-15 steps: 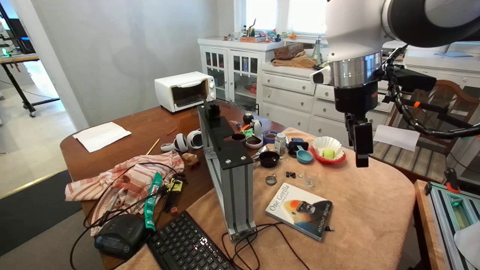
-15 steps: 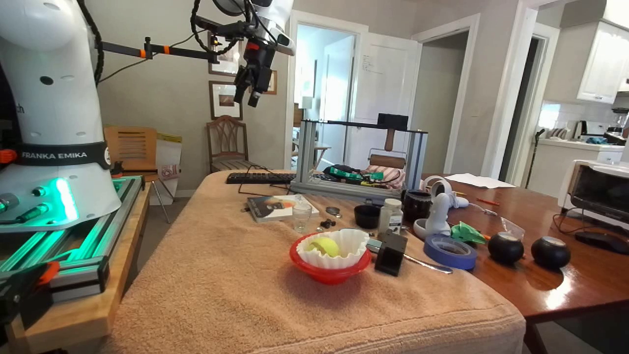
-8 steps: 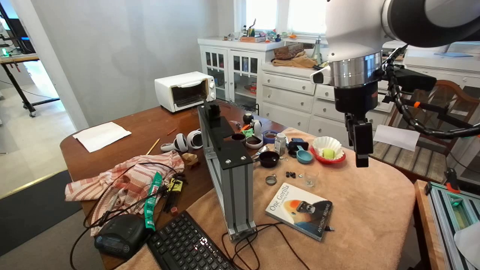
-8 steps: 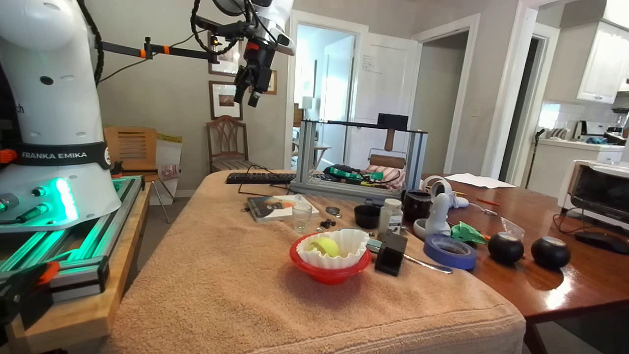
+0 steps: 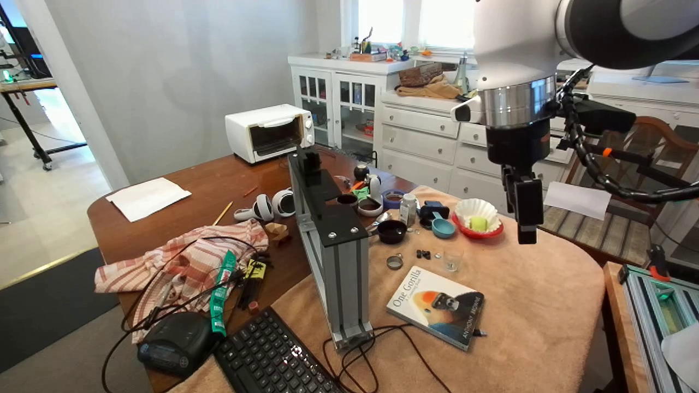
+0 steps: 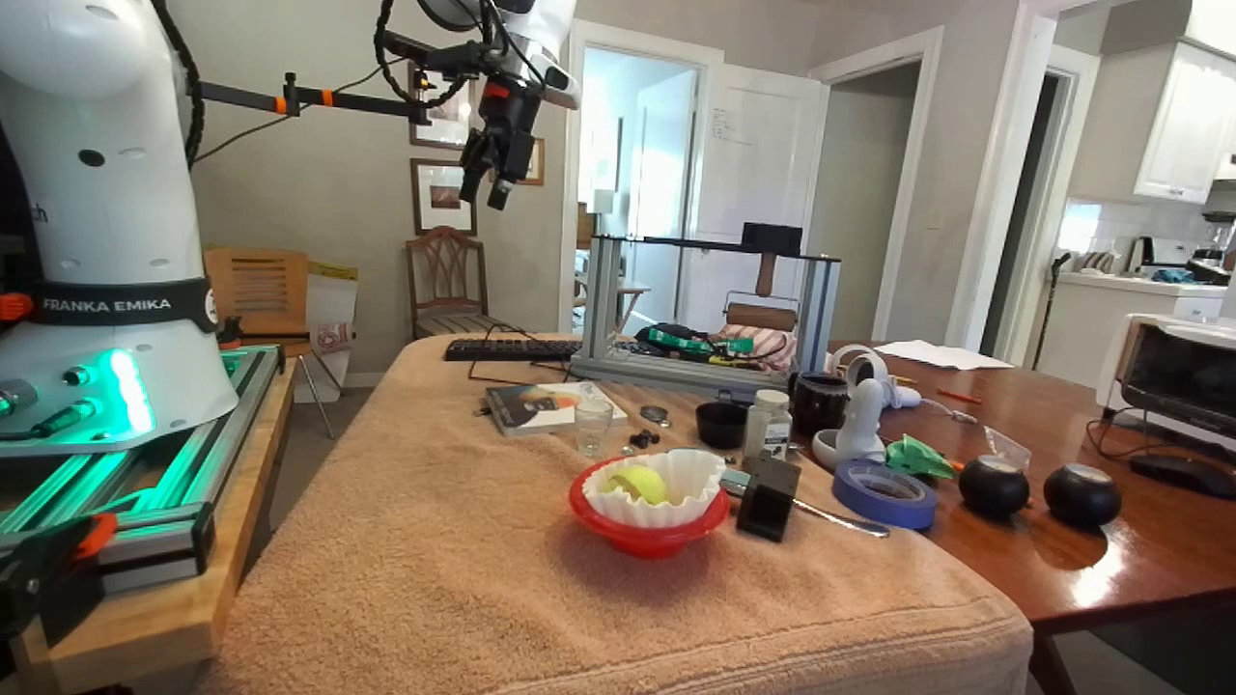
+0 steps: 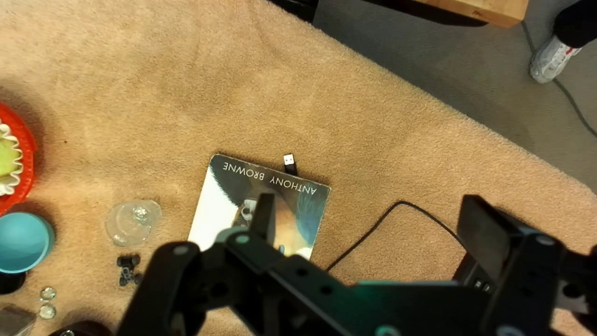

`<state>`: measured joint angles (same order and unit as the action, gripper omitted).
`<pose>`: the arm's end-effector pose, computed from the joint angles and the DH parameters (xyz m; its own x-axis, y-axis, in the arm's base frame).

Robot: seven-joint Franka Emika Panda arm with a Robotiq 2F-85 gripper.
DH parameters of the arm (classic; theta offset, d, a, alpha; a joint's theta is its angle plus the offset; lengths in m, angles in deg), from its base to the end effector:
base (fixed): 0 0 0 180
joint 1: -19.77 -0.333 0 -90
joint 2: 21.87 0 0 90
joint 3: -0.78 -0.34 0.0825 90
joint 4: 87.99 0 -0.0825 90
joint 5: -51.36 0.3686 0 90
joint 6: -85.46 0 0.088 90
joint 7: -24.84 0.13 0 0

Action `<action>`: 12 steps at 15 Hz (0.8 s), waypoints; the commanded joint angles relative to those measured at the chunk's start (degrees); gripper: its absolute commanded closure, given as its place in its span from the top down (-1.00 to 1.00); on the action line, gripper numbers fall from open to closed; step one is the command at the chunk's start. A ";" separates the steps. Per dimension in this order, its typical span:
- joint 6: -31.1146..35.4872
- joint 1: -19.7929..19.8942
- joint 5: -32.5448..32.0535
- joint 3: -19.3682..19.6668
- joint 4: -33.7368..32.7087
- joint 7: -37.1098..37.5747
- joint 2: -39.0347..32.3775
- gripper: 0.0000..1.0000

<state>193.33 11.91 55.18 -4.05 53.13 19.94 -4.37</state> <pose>0.3680 0.0896 0.3973 0.9262 0.2643 -0.2688 0.2596 -0.9642 -0.0533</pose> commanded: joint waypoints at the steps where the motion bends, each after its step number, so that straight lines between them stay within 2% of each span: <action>1: 1.00 -1.21 -1.73 -2.13 -3.53 -1.62 -4.15 1.00; 5: 2.53 -2.73 -1.61 -3.92 -9.76 -5.93 -10.05 1.00; 8: 2.68 -1.74 -2.52 -3.39 -14.81 -8.27 -13.23 1.00; 12: 5.29 1.10 -3.68 -1.10 -19.55 -4.31 -15.26 1.00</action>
<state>196.90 11.19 52.58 -6.52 37.33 13.49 -17.15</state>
